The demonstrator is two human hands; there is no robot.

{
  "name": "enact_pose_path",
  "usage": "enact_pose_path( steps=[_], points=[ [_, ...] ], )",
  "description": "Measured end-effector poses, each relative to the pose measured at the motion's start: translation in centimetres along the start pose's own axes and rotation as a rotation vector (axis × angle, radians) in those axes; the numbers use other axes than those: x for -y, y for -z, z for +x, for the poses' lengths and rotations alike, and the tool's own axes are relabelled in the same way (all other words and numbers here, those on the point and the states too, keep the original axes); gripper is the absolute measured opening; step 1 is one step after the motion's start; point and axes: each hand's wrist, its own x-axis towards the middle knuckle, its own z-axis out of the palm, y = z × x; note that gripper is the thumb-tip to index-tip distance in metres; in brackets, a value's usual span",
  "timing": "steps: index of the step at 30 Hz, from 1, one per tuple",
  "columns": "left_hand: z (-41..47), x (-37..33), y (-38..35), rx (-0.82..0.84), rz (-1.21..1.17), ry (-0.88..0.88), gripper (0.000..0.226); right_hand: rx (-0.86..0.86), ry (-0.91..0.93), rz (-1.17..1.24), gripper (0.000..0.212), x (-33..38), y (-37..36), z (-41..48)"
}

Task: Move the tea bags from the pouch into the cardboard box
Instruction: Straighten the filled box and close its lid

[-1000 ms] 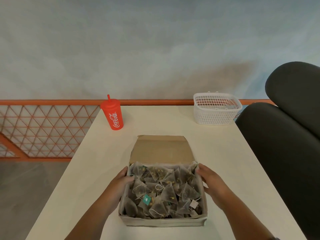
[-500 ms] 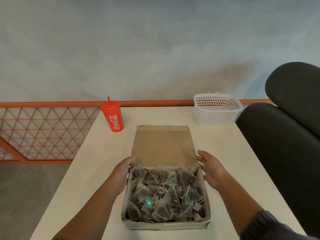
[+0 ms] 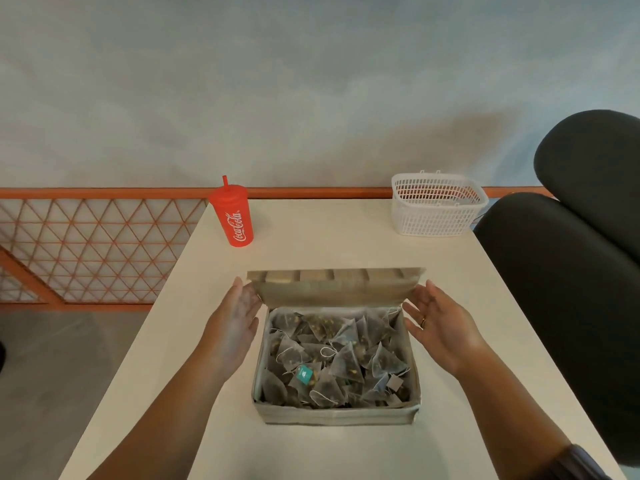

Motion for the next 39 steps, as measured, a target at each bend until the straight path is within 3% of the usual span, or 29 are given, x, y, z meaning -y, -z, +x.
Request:
enact_pose_path(
  steps=[4,9,11,13,17,19,21,25,29,35,39],
  points=[
    [-2.8,2.2,0.8,0.04,0.026,0.006,0.051,-0.043,-0.012,-0.104,0.041,-1.5,0.5,-2.3],
    [-4.6,5.2,1.7,0.024,0.371,0.052,0.032,-0.023,-0.001,-0.41,0.018,-3.8,0.9,-4.2],
    [-5.2,6.6,2.0,0.013,0.649,-0.053,0.042,0.014,0.044,-0.478,0.026,-4.8,0.9,-4.3],
    [-6.2,7.5,1.7,-0.014,0.743,-0.127,0.052,-0.001,0.083,-0.557,0.039,-6.0,1.0,-4.4],
    [-6.9,8.9,1.6,-0.095,0.642,-0.058,0.064,0.019,0.134,-0.853,0.061,-8.8,2.3,-4.5],
    [-7.1,9.4,1.8,-0.078,0.632,-0.052,0.059,0.019,0.131,-0.878,0.06,-9.5,2.7,-4.7],
    [-7.4,9.5,2.0,-0.013,0.707,-0.097,0.05,0.044,0.154,-0.897,0.059,-9.6,2.8,-5.2],
    [-7.3,9.2,2.5,0.06,0.883,-0.114,0.053,0.148,0.183,-1.071,0.082,-9.8,4.0,-5.4],
    [-6.8,9.0,2.6,0.072,0.805,-0.187,0.067,0.131,0.236,-1.26,0.079,-9.7,4.3,-4.9],
    [-4.0,8.9,2.1,-0.011,0.756,-0.235,0.07,0.047,0.231,-1.254,0.066,-8.9,2.9,-2.8],
    [-1.8,8.1,1.6,-0.027,0.799,-0.263,0.052,0.046,0.235,-1.274,0.064,-7.7,2.3,-0.4]
  ],
)
